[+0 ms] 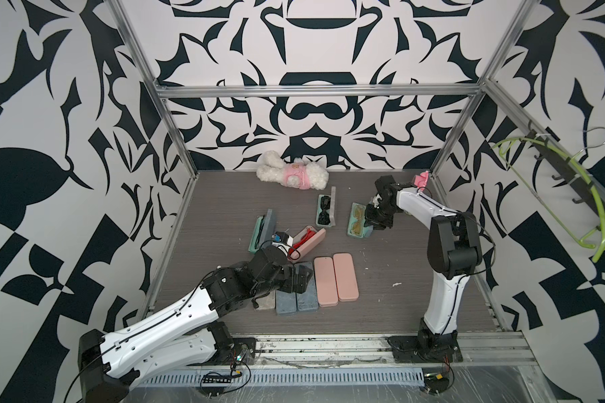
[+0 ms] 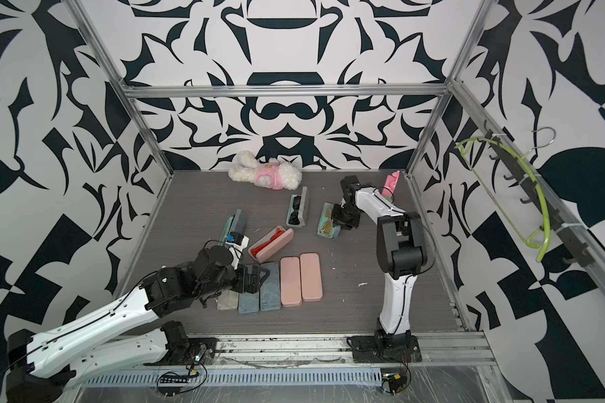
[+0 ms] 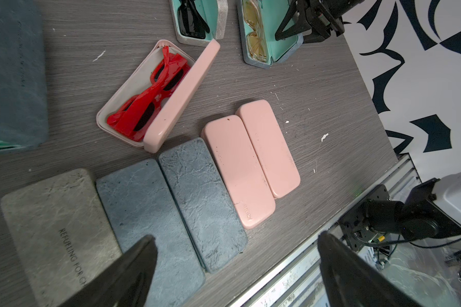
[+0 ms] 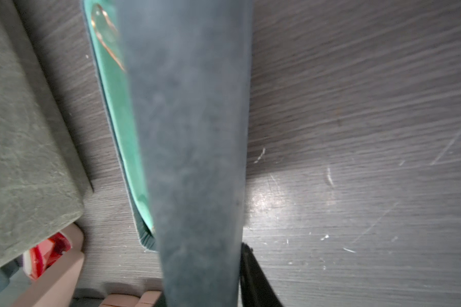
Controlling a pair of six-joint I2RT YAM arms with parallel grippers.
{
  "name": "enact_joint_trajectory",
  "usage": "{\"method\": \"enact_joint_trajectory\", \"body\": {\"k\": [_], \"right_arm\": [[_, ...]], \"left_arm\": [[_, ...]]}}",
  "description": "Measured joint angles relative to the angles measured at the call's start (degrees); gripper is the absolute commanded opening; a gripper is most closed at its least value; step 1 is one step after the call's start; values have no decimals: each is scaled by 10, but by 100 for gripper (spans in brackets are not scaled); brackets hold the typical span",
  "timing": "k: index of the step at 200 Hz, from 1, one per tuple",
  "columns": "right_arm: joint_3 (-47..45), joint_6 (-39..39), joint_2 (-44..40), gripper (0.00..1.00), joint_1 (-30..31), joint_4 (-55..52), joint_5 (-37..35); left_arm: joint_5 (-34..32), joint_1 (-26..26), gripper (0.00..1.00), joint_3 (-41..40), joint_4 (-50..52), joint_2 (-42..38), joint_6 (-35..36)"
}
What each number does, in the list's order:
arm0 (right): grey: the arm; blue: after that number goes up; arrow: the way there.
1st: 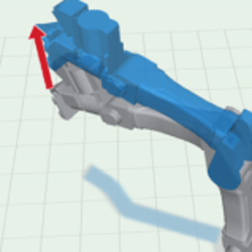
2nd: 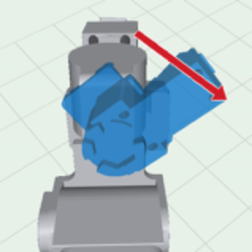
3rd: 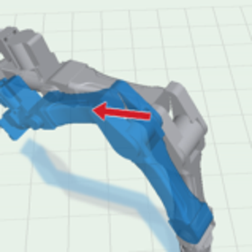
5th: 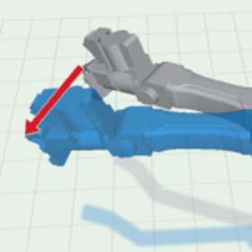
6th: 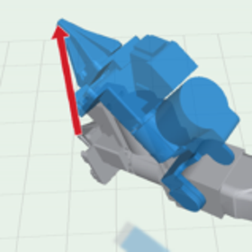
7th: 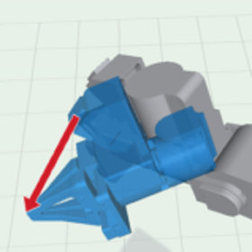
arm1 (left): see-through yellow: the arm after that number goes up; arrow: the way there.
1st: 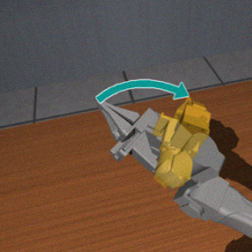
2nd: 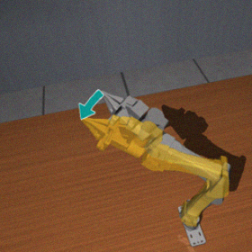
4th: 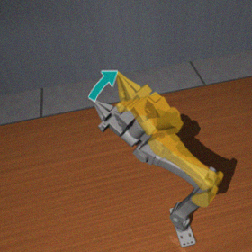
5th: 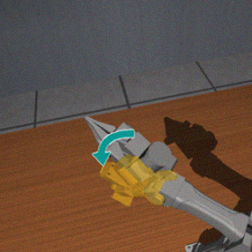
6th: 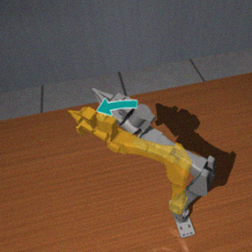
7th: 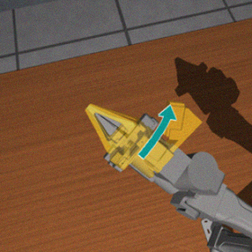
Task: Close the glasses case
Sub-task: Pick up the glasses case at the center of the board.
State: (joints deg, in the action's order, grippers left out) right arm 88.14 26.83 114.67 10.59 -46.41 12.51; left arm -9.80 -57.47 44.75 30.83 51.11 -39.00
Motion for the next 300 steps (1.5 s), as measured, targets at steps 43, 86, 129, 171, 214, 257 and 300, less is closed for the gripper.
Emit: {"method": "enact_joint_trajectory", "body": {"k": [43,86,129,171,214,257,300], "right_arm": [[-1,-12,-6,20,16,-16,-32],[-15,-24,-44,16,37,-40,-74],[-37,-35,-88,15,51,-54,-116],[-74,-45,-135,15,65,-73,-167],[-110,-45,-186,15,92,-95,-204],[-156,-40,-238,15,125,-110,-223],[-199,-25,-278,15,149,-128,-240]], "left_arm": [[5,0,99,-11,-1,3,0],[10,0,99,-12,-2,7,0],[15,0,100,-13,-8,8,-2],[21,0,100,-13,-12,8,-4],[24,0,100,-17,-14,8,-6],[30,0,100,-27,-15,7,-11],[34,0,99,-28,-17,8,-13]]}}
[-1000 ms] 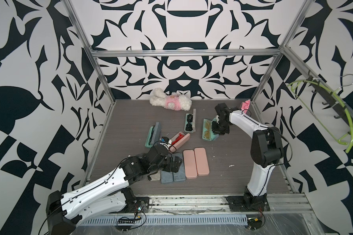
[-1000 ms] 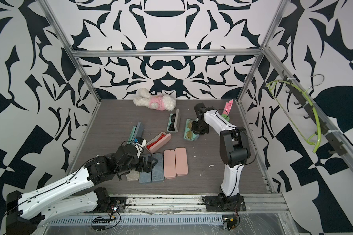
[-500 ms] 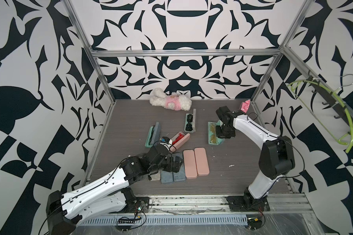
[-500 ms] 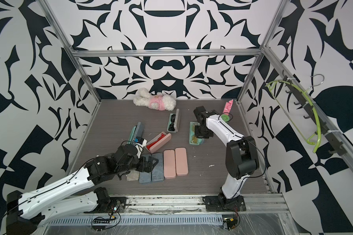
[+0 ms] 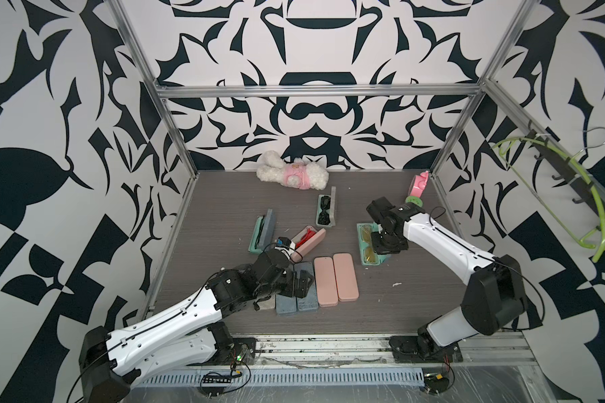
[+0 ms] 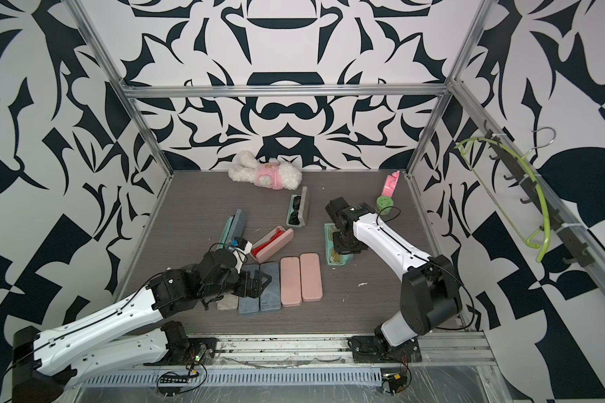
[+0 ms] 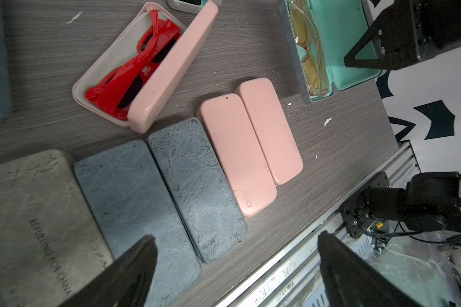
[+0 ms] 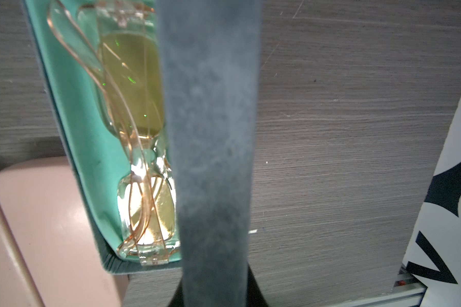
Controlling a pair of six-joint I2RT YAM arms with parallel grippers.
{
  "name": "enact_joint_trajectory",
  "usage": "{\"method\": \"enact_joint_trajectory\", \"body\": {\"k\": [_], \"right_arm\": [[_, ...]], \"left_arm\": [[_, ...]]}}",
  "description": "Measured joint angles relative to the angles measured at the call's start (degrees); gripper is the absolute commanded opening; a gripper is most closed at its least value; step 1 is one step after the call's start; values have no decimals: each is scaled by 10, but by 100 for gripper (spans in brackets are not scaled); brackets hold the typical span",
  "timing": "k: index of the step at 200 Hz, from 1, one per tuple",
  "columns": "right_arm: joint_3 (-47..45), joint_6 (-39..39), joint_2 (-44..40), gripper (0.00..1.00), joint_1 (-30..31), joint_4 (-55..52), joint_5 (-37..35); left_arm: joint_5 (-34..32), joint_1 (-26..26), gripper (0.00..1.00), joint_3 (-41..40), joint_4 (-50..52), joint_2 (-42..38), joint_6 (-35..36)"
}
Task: Close the glasses case
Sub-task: Pick up the glasses case at the center of the board, then place the glasses case at the center of the board.
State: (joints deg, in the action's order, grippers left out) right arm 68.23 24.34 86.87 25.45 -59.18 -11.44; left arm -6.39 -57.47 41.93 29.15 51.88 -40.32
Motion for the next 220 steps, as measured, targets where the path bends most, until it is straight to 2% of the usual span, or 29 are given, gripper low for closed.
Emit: {"method": "enact_joint_trajectory", "body": {"k": [99,220], "right_arm": [[-88,60,-58,15,73,-13,-15],[-136,101,-81,15,117,-10,-20]], "left_arm": [[11,0,99,0,-7,28,-2],[15,0,100,0,-10,45,-2]]}}
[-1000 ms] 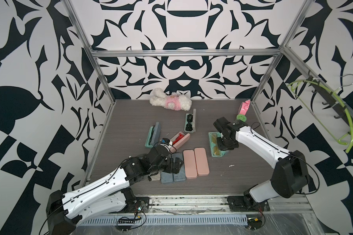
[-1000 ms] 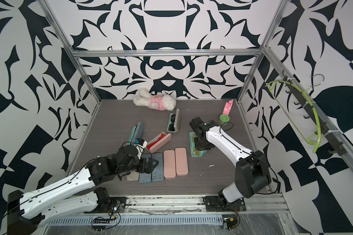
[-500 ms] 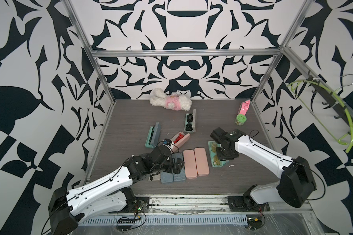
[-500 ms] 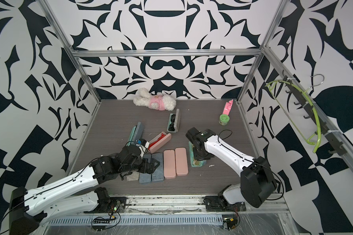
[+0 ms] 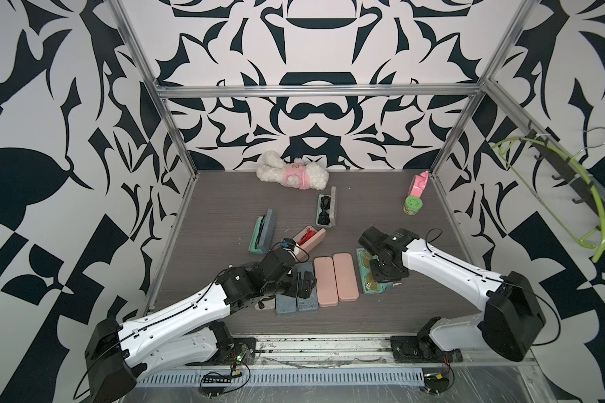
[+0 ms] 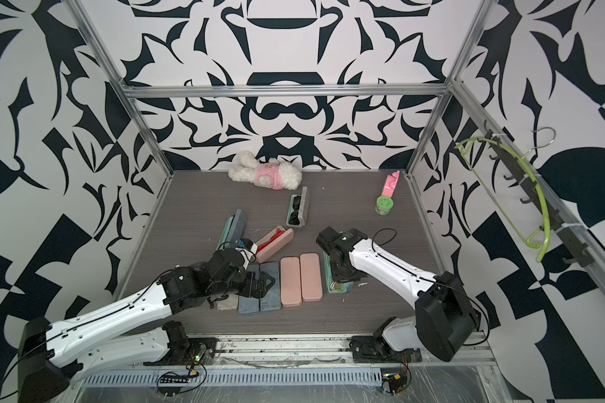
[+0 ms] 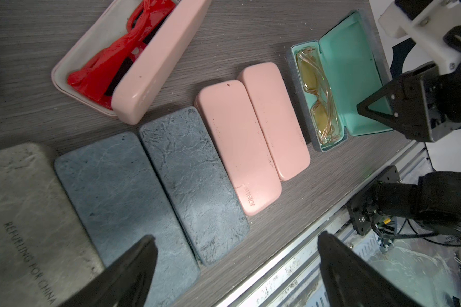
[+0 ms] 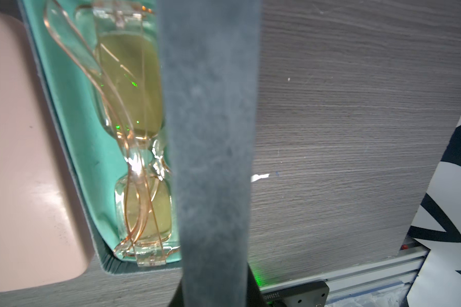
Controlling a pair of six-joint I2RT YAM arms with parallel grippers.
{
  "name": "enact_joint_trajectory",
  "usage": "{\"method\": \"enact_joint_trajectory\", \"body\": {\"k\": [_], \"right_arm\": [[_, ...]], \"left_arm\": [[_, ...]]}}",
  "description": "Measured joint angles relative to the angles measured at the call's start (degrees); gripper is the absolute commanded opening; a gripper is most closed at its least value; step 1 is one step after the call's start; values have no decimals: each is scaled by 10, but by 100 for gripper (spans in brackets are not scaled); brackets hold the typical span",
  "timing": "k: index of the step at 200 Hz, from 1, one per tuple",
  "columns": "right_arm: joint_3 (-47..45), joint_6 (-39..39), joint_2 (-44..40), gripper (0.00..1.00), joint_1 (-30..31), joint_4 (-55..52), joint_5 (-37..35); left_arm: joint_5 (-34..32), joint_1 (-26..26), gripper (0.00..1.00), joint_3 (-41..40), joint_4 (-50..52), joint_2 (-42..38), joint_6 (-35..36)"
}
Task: Close the glasses case
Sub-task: Place the glasses case at the center of the board.
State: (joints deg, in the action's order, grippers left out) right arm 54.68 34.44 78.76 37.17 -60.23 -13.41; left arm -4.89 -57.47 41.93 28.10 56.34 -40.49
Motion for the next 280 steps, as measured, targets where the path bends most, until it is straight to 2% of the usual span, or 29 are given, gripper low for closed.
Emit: {"method": "enact_joint_trajectory", "body": {"k": [213,234,280], "right_arm": [[-27,35,0,20,38,15,8],[-29,37,0,22,38,19,13],[-30,45,0,34,38,33,20]], "left_arm": [[2,0,100,0,0,8,-5],[3,0,100,0,-1,8,-6],[4,0,99,0,-3,9,-6]]}}
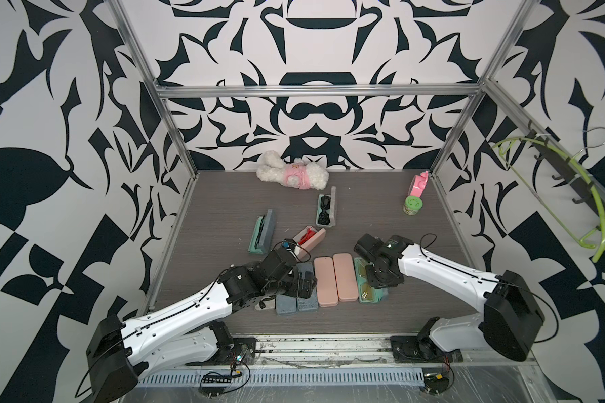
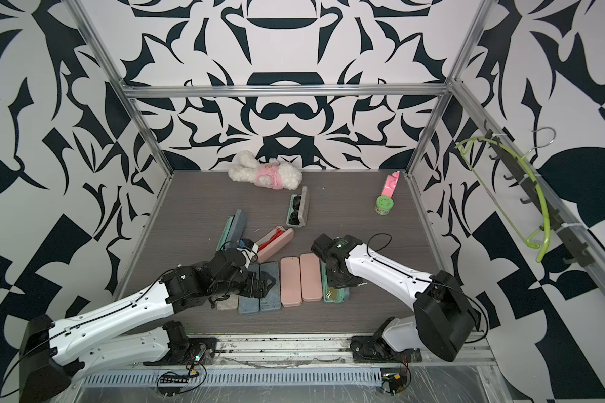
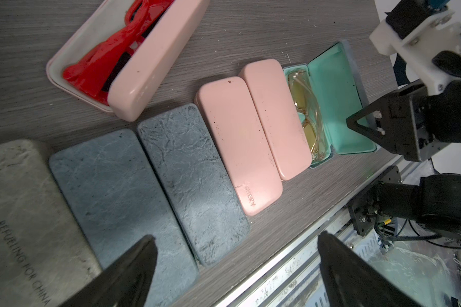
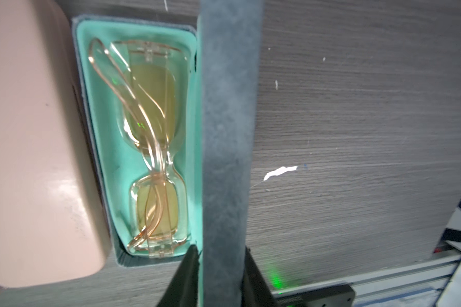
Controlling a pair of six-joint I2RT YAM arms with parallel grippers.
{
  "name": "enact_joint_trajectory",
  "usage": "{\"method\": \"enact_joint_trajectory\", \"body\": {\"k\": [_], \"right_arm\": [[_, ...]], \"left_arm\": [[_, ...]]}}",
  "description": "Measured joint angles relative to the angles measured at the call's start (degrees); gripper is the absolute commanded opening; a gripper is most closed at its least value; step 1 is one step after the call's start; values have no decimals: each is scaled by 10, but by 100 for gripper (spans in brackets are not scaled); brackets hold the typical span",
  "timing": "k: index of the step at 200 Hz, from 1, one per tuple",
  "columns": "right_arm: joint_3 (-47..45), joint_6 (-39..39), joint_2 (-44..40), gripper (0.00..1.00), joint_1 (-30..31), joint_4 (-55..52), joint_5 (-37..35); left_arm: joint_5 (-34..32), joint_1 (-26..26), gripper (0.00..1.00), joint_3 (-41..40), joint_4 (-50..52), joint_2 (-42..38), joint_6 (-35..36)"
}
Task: Close the glasses case
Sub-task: Place the glasses case at the center of the board, then close the glasses case at the center of the board.
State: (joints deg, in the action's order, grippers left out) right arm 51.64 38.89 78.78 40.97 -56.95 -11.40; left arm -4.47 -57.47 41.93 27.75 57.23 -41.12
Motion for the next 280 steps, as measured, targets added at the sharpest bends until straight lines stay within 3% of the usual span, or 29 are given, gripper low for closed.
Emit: {"method": "enact_joint_trajectory", "body": {"k": [89,128,217,280], "right_arm": [[-5,4,-66,52,0,13,13],[-5,-1,-104,54,-14,18,36],[-46,-51,-222,54,-190,75,226],[-54,-71,-242,54,-239,94,316]], "left_arm": [[16,0,99,1,-14,9,0],[39,0,99,3,-35,27,0],[96,0,99,52,-85,117,35],[180,23,99,168,-100,273,92]]}}
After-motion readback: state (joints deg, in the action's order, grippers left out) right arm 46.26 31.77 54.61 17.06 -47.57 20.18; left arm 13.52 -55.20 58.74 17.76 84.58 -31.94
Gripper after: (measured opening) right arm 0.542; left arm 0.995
